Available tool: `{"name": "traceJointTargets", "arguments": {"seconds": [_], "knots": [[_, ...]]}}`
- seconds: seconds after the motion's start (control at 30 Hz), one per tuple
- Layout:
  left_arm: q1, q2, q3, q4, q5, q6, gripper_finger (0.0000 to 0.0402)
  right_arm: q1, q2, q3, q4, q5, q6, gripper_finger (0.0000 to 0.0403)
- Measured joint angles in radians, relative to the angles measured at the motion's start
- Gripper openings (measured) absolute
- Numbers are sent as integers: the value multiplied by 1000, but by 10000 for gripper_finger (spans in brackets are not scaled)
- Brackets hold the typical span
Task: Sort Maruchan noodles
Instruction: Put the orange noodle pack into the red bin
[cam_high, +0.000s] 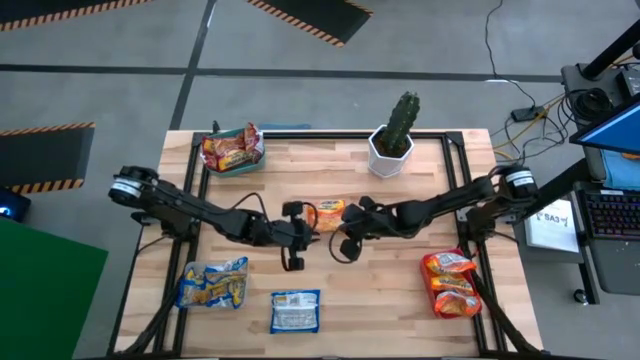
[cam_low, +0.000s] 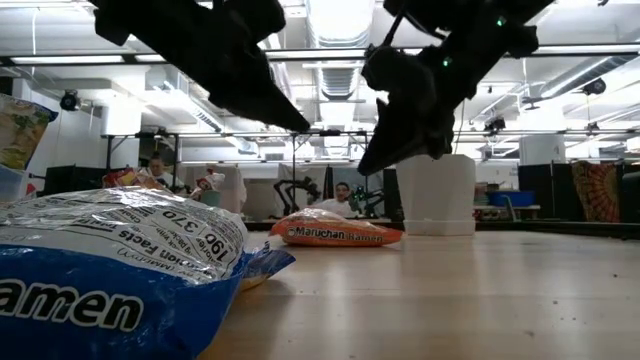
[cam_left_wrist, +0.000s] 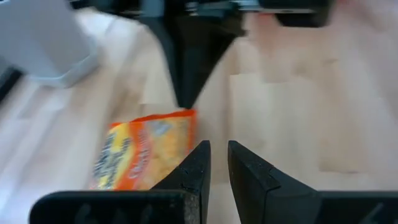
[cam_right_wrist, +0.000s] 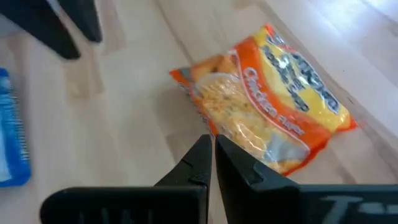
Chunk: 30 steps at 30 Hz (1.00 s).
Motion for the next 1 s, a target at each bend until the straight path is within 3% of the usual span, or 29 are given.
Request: {"name": "traceJointTargets", "arguments": {"seconds": [0.17,0.5,0.8,1.0], "knots": [[15,70,0,-1,-80,5,39,-3,44,-6,-4,56,61,13],[121,252,-1,28,-72,-36,39,-46,8,-6,-99,78,214,21],[129,261,-3,14,-70,-42,39,-90,-22,-6,-159,-2,274,127],[125,248,-6,-24,-74,-71,39,-97,-24,-6,-164,73,219,197]]}}
